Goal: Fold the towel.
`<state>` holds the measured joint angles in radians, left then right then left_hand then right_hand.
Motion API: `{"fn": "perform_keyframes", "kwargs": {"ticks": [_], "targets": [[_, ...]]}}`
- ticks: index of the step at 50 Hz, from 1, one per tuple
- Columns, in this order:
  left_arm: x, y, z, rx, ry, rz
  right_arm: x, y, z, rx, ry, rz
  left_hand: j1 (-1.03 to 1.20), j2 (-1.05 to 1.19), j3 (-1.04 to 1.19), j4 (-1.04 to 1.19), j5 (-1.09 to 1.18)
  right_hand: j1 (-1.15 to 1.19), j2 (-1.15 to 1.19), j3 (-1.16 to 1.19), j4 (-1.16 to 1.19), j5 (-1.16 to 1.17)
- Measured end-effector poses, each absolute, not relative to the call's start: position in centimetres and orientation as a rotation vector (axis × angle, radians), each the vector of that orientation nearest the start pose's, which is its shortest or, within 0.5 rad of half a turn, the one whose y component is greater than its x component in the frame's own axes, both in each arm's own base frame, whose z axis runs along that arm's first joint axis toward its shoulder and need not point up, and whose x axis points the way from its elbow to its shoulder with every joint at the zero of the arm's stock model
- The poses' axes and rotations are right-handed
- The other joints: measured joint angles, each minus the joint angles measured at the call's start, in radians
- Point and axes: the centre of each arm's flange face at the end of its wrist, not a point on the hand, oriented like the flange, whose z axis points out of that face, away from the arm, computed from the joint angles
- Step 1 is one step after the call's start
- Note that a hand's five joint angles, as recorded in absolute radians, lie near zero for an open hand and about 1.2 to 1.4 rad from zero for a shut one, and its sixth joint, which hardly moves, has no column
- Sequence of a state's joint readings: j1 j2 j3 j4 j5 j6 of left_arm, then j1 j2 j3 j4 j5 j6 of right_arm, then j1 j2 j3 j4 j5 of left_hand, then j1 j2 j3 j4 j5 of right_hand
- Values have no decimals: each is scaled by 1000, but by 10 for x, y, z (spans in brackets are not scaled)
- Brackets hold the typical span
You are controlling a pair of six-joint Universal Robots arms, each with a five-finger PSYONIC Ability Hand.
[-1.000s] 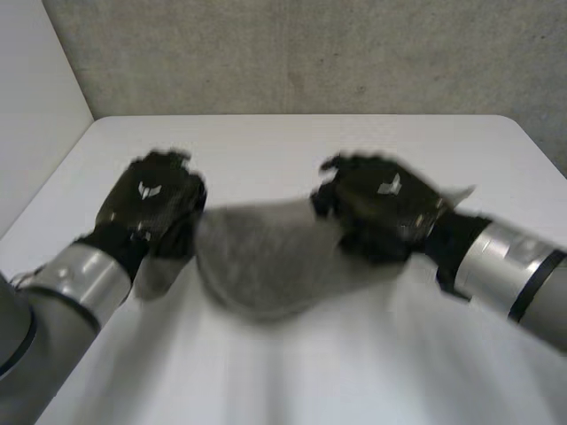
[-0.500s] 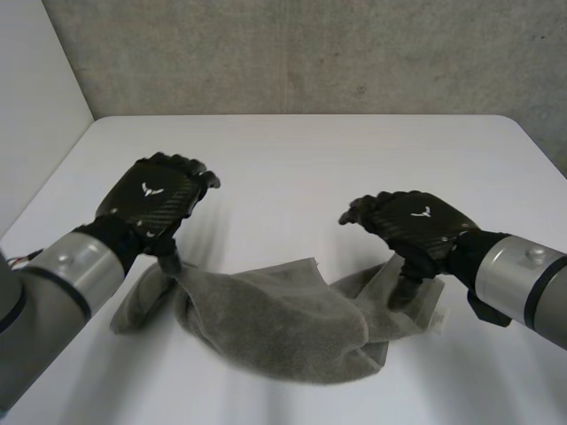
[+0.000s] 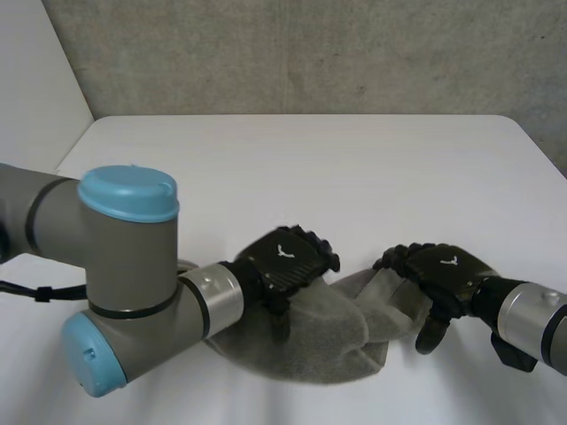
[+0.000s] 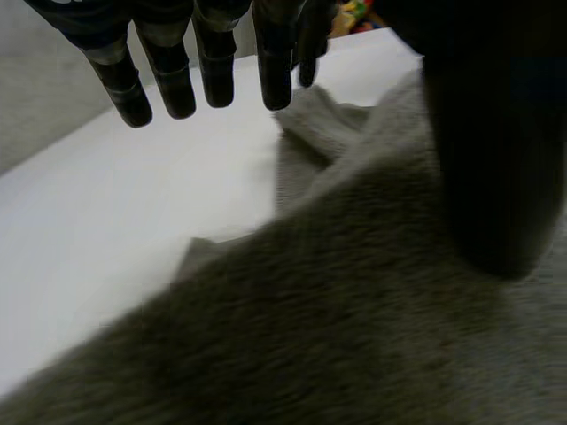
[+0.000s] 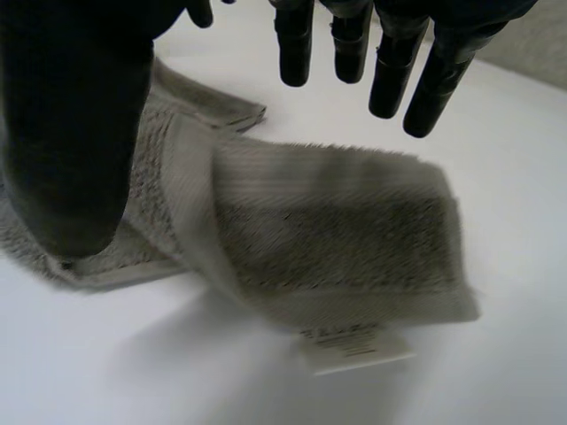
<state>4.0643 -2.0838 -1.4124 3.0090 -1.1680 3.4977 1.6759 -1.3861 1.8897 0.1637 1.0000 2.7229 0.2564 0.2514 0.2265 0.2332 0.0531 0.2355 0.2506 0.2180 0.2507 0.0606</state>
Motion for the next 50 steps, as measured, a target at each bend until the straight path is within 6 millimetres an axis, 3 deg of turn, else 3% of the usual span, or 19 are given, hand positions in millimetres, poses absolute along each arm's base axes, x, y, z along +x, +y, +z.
{"fn": "perform_keyframes", "kwargs": {"ticks": [5,14,18,23,26,33,40,44,46,50], "targets": [[-351,-173,169,1930,2581,-1700,207,-217,163,-954,2260,-1203,0,0,0,0,0,118,101,0,0,131],[-343,-164,163,2048,2500,-1537,210,-217,146,-936,2263,-1102,104,99,0,0,132,910,920,0,0,922],[-339,-161,160,2068,2493,-1483,211,-221,141,-931,2260,-1079,324,355,0,0,364,1090,1071,0,0,1106],[-334,-158,158,2069,2509,-1448,212,-230,144,-935,2249,-1110,882,914,0,0,989,1090,1071,0,0,1106],[-332,-157,163,2058,2507,-1469,213,-237,150,-941,2236,-1150,981,993,0,0,1099,1090,1071,0,0,1106],[-325,-159,196,1960,2488,-1647,217,-263,175,-949,2185,-1292,1008,1011,0,0,1102,1090,1071,0,0,1106],[-299,-160,237,1730,2476,-1915,220,-311,208,-905,2128,-1489,994,994,0,0,1062,1090,1072,0,0,1106],[-281,-156,241,1633,2487,-1965,216,-343,209,-852,2167,-1555,744,740,0,0,769,1091,1078,0,0,1106],[-271,-150,236,1600,2512,-1948,214,-359,205,-823,2204,-1583,491,504,0,0,530,1091,1079,0,0,1108],[-259,-138,221,1578,2572,-1875,209,-379,194,-782,2273,-1614,352,366,0,0,370,1092,1079,0,0,1108]]}}
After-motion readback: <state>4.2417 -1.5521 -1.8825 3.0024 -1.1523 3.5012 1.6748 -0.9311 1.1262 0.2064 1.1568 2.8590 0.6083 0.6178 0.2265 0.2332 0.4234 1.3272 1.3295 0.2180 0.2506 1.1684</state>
